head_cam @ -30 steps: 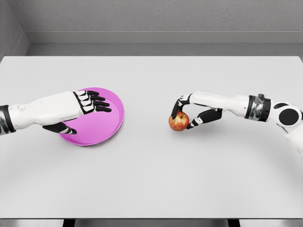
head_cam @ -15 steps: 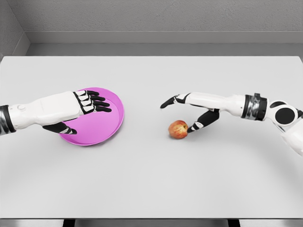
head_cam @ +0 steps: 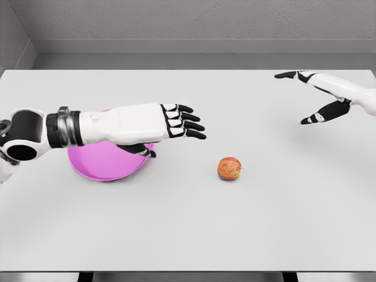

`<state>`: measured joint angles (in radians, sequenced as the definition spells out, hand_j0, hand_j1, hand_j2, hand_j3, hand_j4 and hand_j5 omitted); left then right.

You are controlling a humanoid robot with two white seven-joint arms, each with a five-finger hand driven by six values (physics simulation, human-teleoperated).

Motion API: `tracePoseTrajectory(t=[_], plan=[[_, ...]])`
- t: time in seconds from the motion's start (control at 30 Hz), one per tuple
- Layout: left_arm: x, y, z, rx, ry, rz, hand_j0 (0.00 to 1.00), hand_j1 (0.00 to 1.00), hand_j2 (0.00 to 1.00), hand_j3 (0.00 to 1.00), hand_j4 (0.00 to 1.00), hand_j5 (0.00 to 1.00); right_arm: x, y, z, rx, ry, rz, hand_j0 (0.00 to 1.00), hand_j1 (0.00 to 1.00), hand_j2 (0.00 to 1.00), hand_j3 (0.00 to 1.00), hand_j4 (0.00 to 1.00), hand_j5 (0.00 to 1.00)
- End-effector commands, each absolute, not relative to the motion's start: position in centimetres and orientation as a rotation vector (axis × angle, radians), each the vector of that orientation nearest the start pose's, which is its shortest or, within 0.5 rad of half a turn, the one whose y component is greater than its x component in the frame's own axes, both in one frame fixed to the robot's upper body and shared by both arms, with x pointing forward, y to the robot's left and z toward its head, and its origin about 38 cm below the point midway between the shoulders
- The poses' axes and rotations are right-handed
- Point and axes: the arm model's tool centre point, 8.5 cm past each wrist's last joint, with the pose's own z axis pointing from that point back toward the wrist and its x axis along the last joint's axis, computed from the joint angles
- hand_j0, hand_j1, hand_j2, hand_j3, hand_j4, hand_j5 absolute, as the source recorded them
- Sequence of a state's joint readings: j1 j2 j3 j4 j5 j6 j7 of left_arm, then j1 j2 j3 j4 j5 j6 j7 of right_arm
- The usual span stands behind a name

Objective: Put the apple on the plate with both arms

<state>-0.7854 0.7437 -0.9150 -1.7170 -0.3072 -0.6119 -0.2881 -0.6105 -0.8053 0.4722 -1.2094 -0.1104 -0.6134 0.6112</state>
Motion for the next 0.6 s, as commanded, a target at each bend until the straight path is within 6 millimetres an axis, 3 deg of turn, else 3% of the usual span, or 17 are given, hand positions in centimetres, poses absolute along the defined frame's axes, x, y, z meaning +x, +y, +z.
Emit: tracePoseTrajectory(t=[0.0,0.23,0.4,0.57], plan=[[36.8,12.1,23.1,0.054,2.181,2.472,1.00,1.00,1.00,1.00,1.00,1.00,45.1,-37.3,23.2,-0.142,-1.640,1.514,1.00,1.00,1.00,1.00,1.00,1.00],[37.5,8.3,24.1,-0.005,2.061,2.426,1.00,1.00,1.00,1.00,1.00,1.00,45.2,-37.0,22.9,-0.145,-1.631,1.528,1.00,1.00,1.00,1.00,1.00,1.00],[39.1,7.1,21.8,-0.008,2.042,2.496,1.00,1.00,1.00,1.00,1.00,1.00,45.3,-36.8,23.9,-0.159,-1.649,1.543,1.00,1.00,1.00,1.00,1.00,1.00],[39.0,6.3,21.1,-0.044,1.977,2.507,1.00,1.00,1.00,1.00,1.00,1.00,45.6,-36.8,24.7,-0.173,-1.660,1.548,1.00,1.00,1.00,1.00,1.00,1.00]])
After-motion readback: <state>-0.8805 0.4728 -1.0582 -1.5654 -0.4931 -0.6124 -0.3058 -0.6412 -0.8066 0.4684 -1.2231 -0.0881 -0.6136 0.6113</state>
